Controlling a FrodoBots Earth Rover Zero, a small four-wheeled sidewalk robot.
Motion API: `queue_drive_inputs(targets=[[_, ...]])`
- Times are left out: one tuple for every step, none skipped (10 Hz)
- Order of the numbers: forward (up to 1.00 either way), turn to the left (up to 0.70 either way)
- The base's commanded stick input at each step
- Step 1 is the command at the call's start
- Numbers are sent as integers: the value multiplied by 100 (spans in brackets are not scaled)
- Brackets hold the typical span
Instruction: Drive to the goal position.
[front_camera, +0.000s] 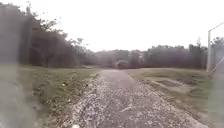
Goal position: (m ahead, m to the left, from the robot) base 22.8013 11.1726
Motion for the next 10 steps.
queue_drive_inputs(targets=[[70,0],[70,0],[70,0],[70,0],[70,0],[70,0],[70,0],[70,0],[70,0],[70,0]])
